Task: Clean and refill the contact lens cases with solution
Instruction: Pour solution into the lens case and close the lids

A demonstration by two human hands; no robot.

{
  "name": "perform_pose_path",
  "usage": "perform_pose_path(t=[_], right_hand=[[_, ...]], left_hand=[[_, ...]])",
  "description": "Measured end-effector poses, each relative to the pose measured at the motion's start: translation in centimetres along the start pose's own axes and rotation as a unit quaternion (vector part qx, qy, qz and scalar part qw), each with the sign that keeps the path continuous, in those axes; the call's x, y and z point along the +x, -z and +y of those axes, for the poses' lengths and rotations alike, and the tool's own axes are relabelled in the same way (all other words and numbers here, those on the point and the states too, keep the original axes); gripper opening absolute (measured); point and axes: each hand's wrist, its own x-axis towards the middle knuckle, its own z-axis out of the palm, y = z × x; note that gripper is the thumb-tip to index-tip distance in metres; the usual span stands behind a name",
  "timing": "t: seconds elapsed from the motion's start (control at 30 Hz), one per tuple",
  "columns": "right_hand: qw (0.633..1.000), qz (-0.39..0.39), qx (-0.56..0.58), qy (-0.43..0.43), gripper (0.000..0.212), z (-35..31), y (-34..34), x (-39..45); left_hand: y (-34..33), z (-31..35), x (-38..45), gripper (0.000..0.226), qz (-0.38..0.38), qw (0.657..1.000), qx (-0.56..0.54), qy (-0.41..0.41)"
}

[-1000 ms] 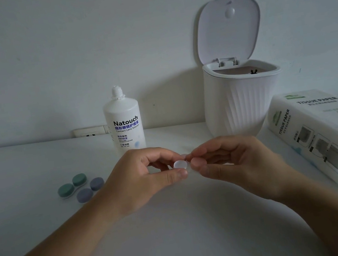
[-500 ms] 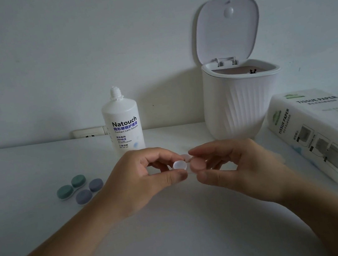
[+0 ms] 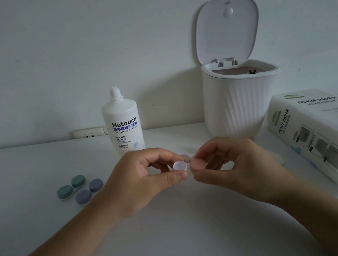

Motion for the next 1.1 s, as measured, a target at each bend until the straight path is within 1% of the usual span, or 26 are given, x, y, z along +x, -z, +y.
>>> perform_pose_path(t=[0.07,0.17,0.23,0.37,0.47,0.53,0.63,0.73,0.8,0.87,0.97,1.0,1.03,1.1], right_hand=[[1.0,-0.005,0.0,-0.006,0.029,0.01,-0.19,0.0],[0.999,-0.039,-0.003,0.0,0.043,0.15,-0.17,-0.11],[0.999,-0.044,0.01,0.005,0.041,0.2,0.09,-0.18],[0.999,-0.041,0.02,0.022,0.021,0.04,0.24,-0.24],[0.999,-0.03,0.016,0.013,0.013,0.03,0.06,-0.22],[1.0,-0.014,0.007,0.004,0.016,0.18,-0.09,-0.17],[1.0,-0.001,-0.013,0.007,0.027,0.2,-0.34,-0.09],[0.999,-0.022,-0.024,0.012,0.037,0.05,-0.17,-0.13],[0.999,-0.031,-0.026,0.026,0.034,0.01,0.01,-0.2],[0.999,-0.022,-0.026,0.043,0.029,-0.01,0.06,-0.28],[0.999,-0.006,-0.039,0.036,0.019,0.0,-0.23,-0.13],[0.999,0.005,-0.042,0.026,0.021,0.03,-0.33,-0.06],[0.999,0.012,-0.044,0.014,0.027,0.08,-0.37,-0.03],[0.999,0.0,-0.048,0.001,0.04,0.16,-0.34,-0.04]], left_hand=[[-0.01,-0.08,-0.01,0.021,-0.002,1.0,0.002,0.001],[-0.04,-0.27,0.1,0.021,-0.001,1.0,0.01,0.004],[0.02,-0.37,0.12,0.02,0.002,1.0,0.015,0.005],[0.03,-0.22,0.04,0.019,0.012,1.0,0.011,0.007],[-0.01,-0.05,-0.04,0.015,0.008,1.0,0.009,0.003],[-0.09,0.01,-0.12,0.014,0.004,1.0,0.013,-0.001],[-0.31,0.18,-0.16,0.015,0.004,1.0,0.022,-0.003],[-0.22,0.15,-0.08,0.017,0.012,1.0,0.021,-0.002],[-0.03,0.04,-0.04,0.016,0.02,1.0,0.015,0.002],[0.06,0.02,-0.02,0.016,0.022,1.0,0.012,0.001],[0.01,0.01,0.0,0.02,0.021,1.0,0.006,-0.003],[0.0,-0.03,0.01,0.02,0.02,1.0,0.005,-0.003],[-0.02,-0.04,0.02,0.021,0.018,1.0,0.005,-0.004],[-0.03,-0.06,0.03,0.021,0.013,1.0,0.007,-0.004]])
